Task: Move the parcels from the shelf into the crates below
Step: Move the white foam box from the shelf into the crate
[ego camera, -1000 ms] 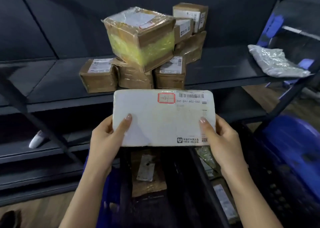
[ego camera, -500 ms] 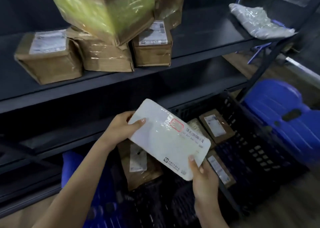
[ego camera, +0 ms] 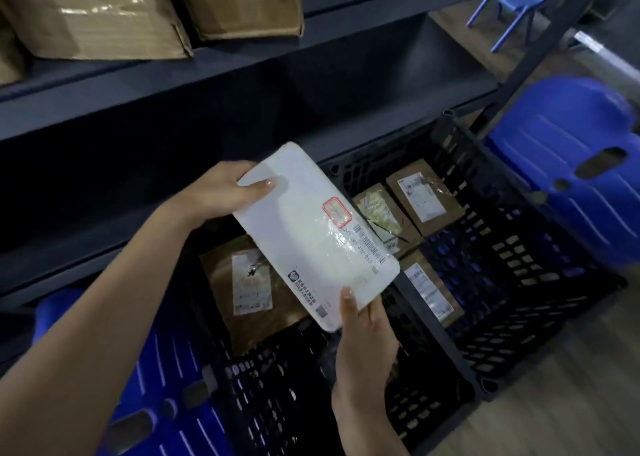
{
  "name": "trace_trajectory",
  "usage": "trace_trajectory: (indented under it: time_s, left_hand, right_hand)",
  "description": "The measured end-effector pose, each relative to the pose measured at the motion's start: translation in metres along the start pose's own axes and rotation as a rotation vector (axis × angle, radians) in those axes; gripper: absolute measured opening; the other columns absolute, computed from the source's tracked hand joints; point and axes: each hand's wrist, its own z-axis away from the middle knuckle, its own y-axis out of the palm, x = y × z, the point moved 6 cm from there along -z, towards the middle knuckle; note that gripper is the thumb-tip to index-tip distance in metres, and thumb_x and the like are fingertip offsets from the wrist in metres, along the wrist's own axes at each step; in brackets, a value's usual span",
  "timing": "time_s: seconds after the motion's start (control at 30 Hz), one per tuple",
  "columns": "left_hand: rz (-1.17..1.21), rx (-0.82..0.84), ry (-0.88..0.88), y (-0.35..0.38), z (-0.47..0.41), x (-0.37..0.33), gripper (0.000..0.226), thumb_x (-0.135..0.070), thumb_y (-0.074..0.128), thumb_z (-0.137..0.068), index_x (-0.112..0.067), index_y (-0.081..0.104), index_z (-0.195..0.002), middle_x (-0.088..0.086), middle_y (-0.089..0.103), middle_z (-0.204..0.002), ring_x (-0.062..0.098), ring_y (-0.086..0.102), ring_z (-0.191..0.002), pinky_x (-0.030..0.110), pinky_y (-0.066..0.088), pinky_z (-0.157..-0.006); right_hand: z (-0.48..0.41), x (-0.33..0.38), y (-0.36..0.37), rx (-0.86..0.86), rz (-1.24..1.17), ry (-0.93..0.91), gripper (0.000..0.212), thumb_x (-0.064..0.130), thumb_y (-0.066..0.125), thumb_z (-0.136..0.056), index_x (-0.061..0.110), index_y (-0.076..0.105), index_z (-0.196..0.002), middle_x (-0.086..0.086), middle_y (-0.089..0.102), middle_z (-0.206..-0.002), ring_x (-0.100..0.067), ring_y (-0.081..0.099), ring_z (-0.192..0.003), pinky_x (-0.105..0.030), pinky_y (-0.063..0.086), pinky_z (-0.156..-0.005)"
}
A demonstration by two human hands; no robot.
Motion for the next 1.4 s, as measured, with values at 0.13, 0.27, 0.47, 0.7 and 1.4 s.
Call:
trace_trajectory:
  time_s: [0.13,0.27,0.47,0.7,1.4]
  left_hand:
    - [-0.053,0.041,-0.006,0.011,-0.008,0.011,0.008,-0.041,0.062,-0.087,-0.035,0.064,-0.092,-0.015,0.066,-0.092,0.001,0.062,-0.083,0.020,0.046,-0.065]
    - [-0.056,0.073,-0.013,0.030,-0.025,0.021,0.010,-0.041,0.061,-0.088,-0.035,0.063,-0.096,-0.020,0.064,-0.092,-0.004,0.060,-0.081,0.017,0.044,-0.063]
    - [-0.042,0.121,-0.013,0.045,-0.054,0.041,0.015,-0.043,0.062,-0.088,-0.034,0.063,-0.099,-0.016,0.067,-0.098,-0.002,0.062,-0.086,0.018,0.046,-0.069]
    - [-0.171,0.111,-0.024,0.068,-0.088,0.056,0.039,-0.042,0.063,-0.087,-0.020,0.064,-0.119,-0.005,0.063,-0.102,0.017,0.061,-0.095,0.028,0.045,-0.082]
    - [-0.336,0.127,-0.051,0.115,-0.122,0.123,0.055,-0.047,0.066,-0.082,-0.022,0.056,-0.130,0.010,0.064,-0.123,0.026,0.059,-0.112,0.027,0.043,-0.085]
  right_hand:
    - [0.003,-0.018,-0.003,-0.026,-0.033,0.055,0.037,0.027,0.063,-0.090,0.032,0.060,-0.126,0.017,0.073,-0.094,-0.002,0.069,-0.088,-0.024,0.056,-0.075]
    - [-0.009,-0.030,0.000,-0.051,-0.048,0.077,0.037,0.025,0.062,-0.091,0.033,0.059,-0.127,0.017,0.073,-0.098,-0.001,0.069,-0.090,-0.019,0.054,-0.074]
    - [-0.037,-0.049,0.007,-0.080,-0.046,0.098,0.035,0.026,0.060,-0.093,0.033,0.059,-0.127,0.016,0.074,-0.099,-0.005,0.069,-0.089,-0.026,0.054,-0.081]
    - [-0.062,-0.077,0.014,-0.124,-0.076,0.132,0.034,0.019,0.057,-0.095,0.021,0.059,-0.129,0.007,0.073,-0.105,-0.009,0.069,-0.098,-0.029,0.055,-0.084]
    - [-0.105,-0.157,0.018,-0.188,0.070,0.207,0.036,0.018,0.058,-0.094,0.006,0.057,-0.128,-0.011,0.068,-0.114,-0.020,0.062,-0.098,-0.018,0.044,-0.079]
